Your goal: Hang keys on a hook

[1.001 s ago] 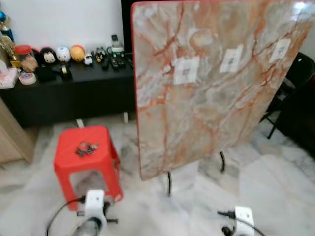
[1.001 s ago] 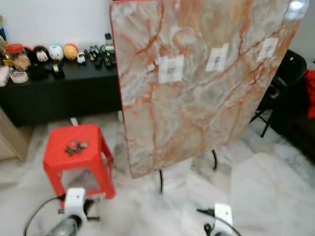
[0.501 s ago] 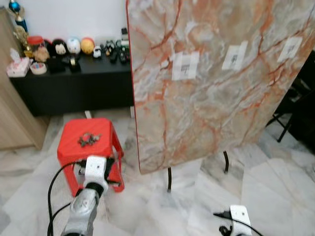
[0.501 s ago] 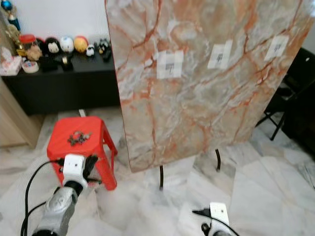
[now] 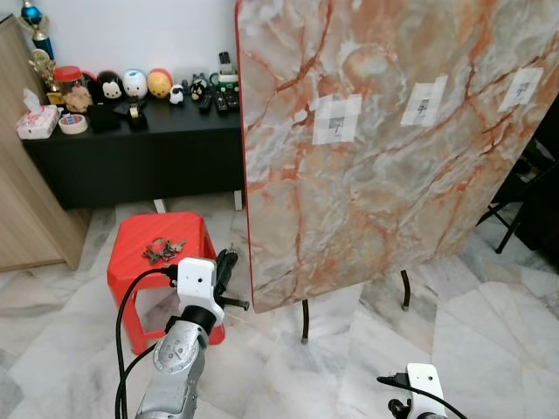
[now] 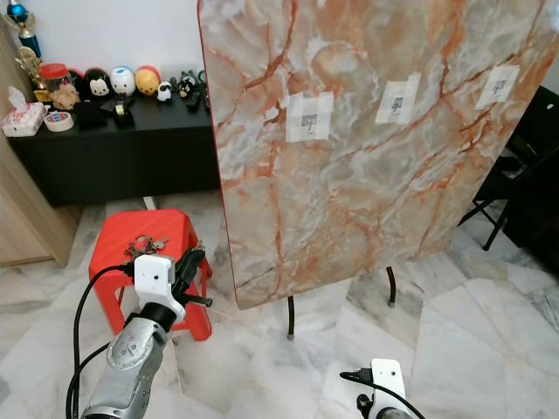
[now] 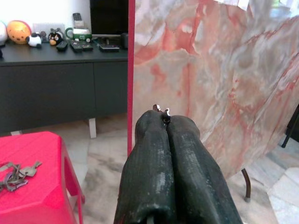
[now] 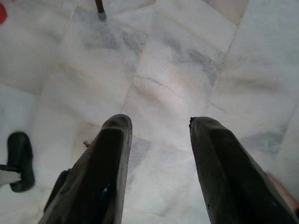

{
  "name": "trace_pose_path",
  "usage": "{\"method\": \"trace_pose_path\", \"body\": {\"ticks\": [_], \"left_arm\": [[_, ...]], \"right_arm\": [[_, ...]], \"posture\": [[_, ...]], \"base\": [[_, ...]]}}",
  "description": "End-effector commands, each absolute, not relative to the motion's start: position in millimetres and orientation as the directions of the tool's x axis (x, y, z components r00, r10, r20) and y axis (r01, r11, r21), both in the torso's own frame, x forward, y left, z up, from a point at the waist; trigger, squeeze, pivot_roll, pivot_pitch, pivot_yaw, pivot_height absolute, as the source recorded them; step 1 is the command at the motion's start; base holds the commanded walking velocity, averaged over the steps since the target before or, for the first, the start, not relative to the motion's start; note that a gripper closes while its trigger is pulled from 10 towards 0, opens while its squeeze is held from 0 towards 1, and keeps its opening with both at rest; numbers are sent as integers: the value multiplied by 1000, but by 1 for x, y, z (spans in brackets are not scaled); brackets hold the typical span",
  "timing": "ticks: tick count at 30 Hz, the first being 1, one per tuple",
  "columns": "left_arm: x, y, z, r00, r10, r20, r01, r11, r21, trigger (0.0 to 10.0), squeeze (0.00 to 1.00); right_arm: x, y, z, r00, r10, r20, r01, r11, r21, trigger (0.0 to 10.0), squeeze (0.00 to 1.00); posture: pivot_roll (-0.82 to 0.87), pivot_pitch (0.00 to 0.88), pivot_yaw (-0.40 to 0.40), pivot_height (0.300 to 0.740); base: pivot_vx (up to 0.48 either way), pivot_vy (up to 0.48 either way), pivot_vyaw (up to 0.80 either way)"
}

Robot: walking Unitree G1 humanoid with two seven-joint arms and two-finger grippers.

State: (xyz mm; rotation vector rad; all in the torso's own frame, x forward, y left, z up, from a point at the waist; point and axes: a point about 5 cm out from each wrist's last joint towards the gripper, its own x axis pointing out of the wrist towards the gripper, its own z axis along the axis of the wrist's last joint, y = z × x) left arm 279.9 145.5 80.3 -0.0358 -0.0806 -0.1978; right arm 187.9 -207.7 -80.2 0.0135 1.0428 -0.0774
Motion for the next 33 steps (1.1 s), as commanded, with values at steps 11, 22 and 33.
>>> {"method": "trace_pose_path", "body": {"ticks": [11, 22, 33], "left_arm": [[282, 140, 99, 965, -229, 127, 240, 968, -77, 10000, 0], [282, 136, 101, 962, -250, 112, 257, 965, -50, 10000, 0], [284, 135, 105, 961, -249, 117, 256, 965, -51, 10000, 0]], "right_arm": [[183, -206, -83, 478, -53, -877, 72, 997, -21, 10000, 0], [182, -205, -84, 474, -50, -879, 75, 997, -16, 10000, 0], [185, -206, -82, 484, -49, -874, 60, 998, -22, 10000, 0]], "posture": [[91, 0, -67, 740], [90, 0, -64, 740], [94, 0, -73, 740]], "base": [[0, 0, -781], [0, -212, -781], [0, 0, -493]]}}
